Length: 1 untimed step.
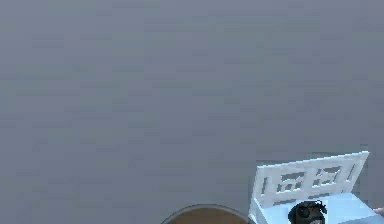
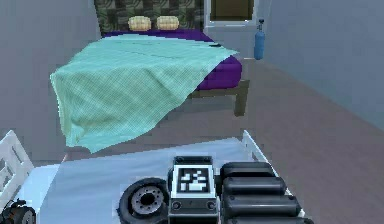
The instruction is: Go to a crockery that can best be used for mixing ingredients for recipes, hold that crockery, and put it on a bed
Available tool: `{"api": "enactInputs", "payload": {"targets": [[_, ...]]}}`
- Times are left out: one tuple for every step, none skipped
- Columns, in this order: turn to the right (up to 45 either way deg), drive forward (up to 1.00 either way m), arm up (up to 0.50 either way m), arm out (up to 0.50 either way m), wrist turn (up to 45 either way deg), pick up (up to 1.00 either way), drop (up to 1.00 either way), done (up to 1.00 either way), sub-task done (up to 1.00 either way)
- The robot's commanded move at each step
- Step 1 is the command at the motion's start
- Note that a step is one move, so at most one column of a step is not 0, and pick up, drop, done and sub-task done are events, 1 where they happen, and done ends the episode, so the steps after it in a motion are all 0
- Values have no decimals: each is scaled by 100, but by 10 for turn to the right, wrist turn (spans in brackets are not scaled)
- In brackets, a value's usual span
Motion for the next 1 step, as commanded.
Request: {"api": "enactInputs", "payload": {"targets": [[0,0,0,48,0,0,0,0,0]]}}
